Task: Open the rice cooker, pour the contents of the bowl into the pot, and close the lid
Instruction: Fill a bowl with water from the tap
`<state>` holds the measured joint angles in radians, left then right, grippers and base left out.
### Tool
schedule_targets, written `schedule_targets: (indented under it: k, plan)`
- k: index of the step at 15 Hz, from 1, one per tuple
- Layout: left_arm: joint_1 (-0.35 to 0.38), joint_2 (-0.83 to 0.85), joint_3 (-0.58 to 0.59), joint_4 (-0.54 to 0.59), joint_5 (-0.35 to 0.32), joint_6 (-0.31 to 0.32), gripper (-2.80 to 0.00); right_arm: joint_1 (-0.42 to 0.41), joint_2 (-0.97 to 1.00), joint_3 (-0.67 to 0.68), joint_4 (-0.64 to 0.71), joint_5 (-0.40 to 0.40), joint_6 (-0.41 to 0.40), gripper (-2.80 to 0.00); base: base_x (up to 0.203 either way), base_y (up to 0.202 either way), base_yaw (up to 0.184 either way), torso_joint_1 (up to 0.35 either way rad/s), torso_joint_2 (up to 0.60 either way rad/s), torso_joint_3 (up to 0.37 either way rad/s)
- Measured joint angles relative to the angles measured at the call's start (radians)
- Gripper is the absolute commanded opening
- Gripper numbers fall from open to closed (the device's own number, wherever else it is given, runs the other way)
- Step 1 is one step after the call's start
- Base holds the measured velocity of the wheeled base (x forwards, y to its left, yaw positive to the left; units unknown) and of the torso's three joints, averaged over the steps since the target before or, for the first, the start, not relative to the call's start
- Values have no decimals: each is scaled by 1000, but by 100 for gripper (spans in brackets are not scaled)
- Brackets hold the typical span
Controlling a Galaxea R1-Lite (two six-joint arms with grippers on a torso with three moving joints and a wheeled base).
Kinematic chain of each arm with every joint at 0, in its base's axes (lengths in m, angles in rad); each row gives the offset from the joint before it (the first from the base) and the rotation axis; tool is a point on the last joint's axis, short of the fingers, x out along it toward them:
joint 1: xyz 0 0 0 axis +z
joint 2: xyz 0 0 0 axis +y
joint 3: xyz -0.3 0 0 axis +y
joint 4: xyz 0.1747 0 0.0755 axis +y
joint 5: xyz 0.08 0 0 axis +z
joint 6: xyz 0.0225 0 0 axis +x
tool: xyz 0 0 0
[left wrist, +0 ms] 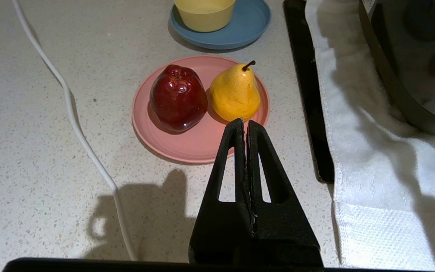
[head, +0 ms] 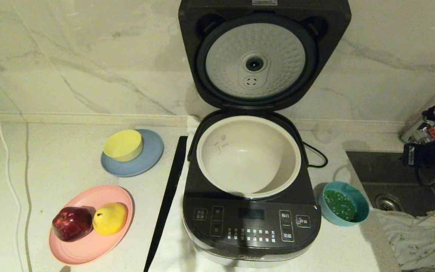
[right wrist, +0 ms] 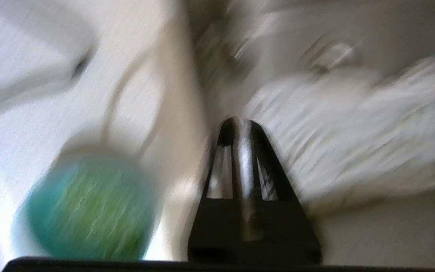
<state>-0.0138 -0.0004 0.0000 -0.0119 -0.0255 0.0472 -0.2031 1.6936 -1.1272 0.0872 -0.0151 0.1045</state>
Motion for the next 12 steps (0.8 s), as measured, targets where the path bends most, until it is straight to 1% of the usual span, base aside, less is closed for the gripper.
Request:
schedule_targets:
  k: [1,2,3,8,12]
  plan:
    - [0,0,0,0,0,0,-280,13,-32,15,71,44,7,0,0,0,0,0,0,0]
    - [0,0,0,0,1,0,-280,26,-59,36,122,64,10,0,0,0,0,0,0,0]
    - [0,0,0,0,0,0,-280,36,-81,59,143,68,11,0,0,0,0,0,0,0]
    - [0,0,0,0,0,0,-280,94,-141,194,139,61,10,0,0,0,0,0,0,0]
    - [0,0,0,0,0,0,-280,150,-139,238,138,61,59,0,0,0,0,0,0,0]
